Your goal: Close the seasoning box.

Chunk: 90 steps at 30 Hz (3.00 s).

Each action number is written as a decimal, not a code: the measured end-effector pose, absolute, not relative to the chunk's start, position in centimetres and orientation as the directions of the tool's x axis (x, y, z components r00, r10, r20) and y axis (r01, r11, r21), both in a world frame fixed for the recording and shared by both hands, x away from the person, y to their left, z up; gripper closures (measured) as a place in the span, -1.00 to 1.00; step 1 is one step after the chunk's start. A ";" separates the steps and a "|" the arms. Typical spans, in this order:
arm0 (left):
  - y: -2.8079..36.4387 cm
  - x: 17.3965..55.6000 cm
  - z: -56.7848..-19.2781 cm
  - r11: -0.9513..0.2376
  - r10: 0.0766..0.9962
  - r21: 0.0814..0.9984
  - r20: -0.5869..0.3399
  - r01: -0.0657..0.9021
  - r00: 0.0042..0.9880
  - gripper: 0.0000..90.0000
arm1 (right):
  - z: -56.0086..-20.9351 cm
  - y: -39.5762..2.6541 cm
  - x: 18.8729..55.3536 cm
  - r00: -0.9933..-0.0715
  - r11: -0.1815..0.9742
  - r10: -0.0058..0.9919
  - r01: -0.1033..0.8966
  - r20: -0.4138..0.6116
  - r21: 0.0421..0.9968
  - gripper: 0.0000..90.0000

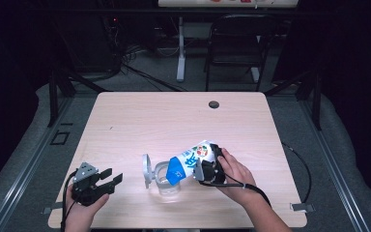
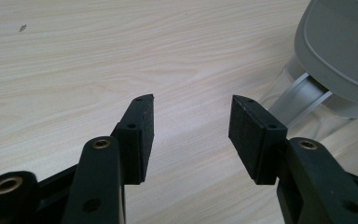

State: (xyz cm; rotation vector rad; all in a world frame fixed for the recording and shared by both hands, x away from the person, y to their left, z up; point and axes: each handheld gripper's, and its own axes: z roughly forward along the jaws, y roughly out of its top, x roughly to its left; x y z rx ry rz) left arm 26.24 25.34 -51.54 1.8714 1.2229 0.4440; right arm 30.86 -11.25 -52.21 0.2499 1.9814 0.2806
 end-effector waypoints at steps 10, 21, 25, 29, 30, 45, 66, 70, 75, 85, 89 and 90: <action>25.3 26.2 -51.5 -0.175 0.874 0.797 -0.144 0.578 0.463 0.13 | -52.1 -11.1 30.9 -0.405 0.955 0.284 0.039 -0.869 0.294 0.08; 25.3 26.2 -51.5 -0.173 0.874 0.798 -0.145 0.577 0.463 0.13 | -51.9 -11.1 30.9 -0.397 0.959 0.270 0.031 -0.877 0.281 0.08; 25.4 26.2 -51.4 -0.181 0.873 0.791 -0.144 0.585 0.466 0.13 | -51.9 -11.1 30.9 -0.397 0.960 0.267 0.030 -0.878 0.278 0.09; 25.4 26.2 -51.4 -0.184 0.872 0.792 -0.142 0.582 0.469 0.13 | -51.8 -11.0 30.9 -0.397 0.963 0.259 0.030 -0.881 0.269 0.09; 25.4 26.2 -51.4 -0.185 0.872 0.792 -0.141 0.581 0.469 0.13 | -51.7 -11.0 30.9 -0.394 0.964 0.254 0.029 -0.883 0.265 0.09; 25.4 26.3 -51.5 -0.174 0.873 0.797 -0.147 0.578 0.466 0.13 | -51.5 -10.8 31.0 -0.395 0.968 0.238 0.022 -0.887 0.250 0.09; 25.3 26.3 -51.5 -0.175 0.873 0.798 -0.144 0.577 0.465 0.13 | -51.2 -10.5 31.0 -0.380 0.975 0.211 0.021 -0.900 0.220 0.10; 25.4 26.3 -51.4 -0.183 0.872 0.792 -0.144 0.583 0.468 0.13 | -51.2 -10.4 31.1 -0.375 0.974 0.215 0.013 -0.902 0.227 0.11; 25.4 26.3 -51.5 -0.174 0.872 0.800 -0.146 0.575 0.468 0.14 | -51.1 -10.4 31.1 -0.378 0.975 0.209 0.014 -0.902 0.220 0.11; 25.2 26.3 -51.5 -0.184 0.869 0.798 -0.141 0.574 0.475 0.14 | -51.1 -10.3 31.1 -0.372 0.978 0.197 0.012 -0.907 0.208 0.11; 25.2 26.3 -51.4 -0.185 0.870 0.796 -0.139 0.576 0.473 0.14 | -51.0 -10.2 31.1 -0.368 0.980 0.190 0.009 -0.910 0.201 0.11; 25.2 26.3 -51.4 -0.185 0.870 0.796 -0.139 0.576 0.473 0.14 | -51.0 -10.2 31.1 -0.366 0.980 0.188 0.008 -0.911 0.199 0.11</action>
